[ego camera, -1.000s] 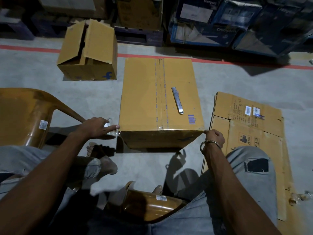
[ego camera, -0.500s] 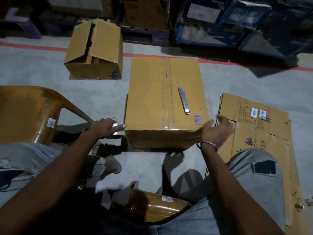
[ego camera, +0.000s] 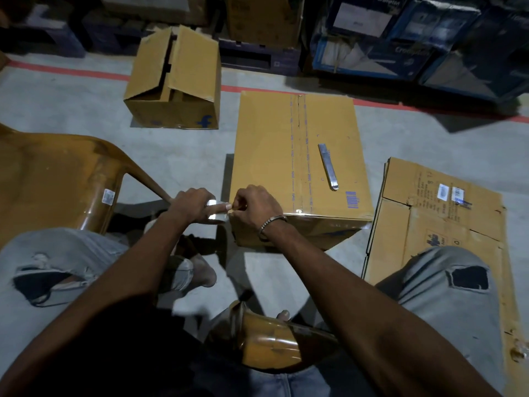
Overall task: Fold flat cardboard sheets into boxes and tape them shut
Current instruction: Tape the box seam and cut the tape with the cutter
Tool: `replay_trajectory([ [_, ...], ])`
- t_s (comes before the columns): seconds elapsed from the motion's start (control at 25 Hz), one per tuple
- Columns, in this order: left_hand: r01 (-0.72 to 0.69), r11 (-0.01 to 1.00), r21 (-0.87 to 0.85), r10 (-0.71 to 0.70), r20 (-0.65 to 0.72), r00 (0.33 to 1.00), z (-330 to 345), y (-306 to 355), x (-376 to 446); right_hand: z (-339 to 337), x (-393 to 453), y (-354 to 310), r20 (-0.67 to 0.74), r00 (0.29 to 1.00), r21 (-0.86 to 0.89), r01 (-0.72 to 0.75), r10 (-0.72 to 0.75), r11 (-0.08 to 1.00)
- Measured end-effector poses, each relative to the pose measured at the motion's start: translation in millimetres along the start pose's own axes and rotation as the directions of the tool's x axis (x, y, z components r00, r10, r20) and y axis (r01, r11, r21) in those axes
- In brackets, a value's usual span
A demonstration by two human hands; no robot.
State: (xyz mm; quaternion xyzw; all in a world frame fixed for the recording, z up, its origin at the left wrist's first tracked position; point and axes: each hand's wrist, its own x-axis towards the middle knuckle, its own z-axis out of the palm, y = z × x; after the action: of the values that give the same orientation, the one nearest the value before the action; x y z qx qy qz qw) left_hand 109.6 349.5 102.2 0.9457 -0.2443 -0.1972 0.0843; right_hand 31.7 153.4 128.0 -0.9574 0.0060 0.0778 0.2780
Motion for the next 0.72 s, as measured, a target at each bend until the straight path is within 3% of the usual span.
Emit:
replay_trajectory([
  [0.12, 0.001, 0.999, -0.042, -0.001, 0.009, 1.0, 1.9, -1.7, 0.9, -10.7, -3.9, 22.3, 0.092, 0.996, 0.003, -0.004, 0.004, 1.0],
  [0.24, 0.013, 0.997, -0.072, -0.011, 0.028, 1.0, 1.3, -0.1, 1.2, -36.6, -14.4, 64.1, 0.147, 0.988, -0.137, 0.063, -0.043, 0.989],
  [0.36, 0.02, 0.996, -0.086, -0.018, 0.028, 0.999, 0.0, 0.8, -0.3, -75.0, -32.7, 117.1, 0.176, 0.984, -0.279, 0.035, 0.015, 0.96],
  [0.56, 0.021, 0.998, -0.067, -0.019, 0.031, 0.999, -2.8, 4.2, -1.1, -143.9, -78.0, 207.0, 0.167, 0.954, -0.49, -0.14, 0.25, 0.861],
  [0.64, 0.001, 0.999, -0.044, 0.0, 0.001, 1.0, -3.7, 4.1, -1.3, -157.9, -90.7, 229.4, 0.103, 0.925, -0.481, -0.276, 0.366, 0.833],
  [0.72, -0.015, 0.999, -0.052, 0.013, -0.035, 0.999, -4.1, 3.1, -2.3, -159.0, -93.7, 240.3, -0.024, 0.887, -0.364, -0.437, 0.46, 0.823],
])
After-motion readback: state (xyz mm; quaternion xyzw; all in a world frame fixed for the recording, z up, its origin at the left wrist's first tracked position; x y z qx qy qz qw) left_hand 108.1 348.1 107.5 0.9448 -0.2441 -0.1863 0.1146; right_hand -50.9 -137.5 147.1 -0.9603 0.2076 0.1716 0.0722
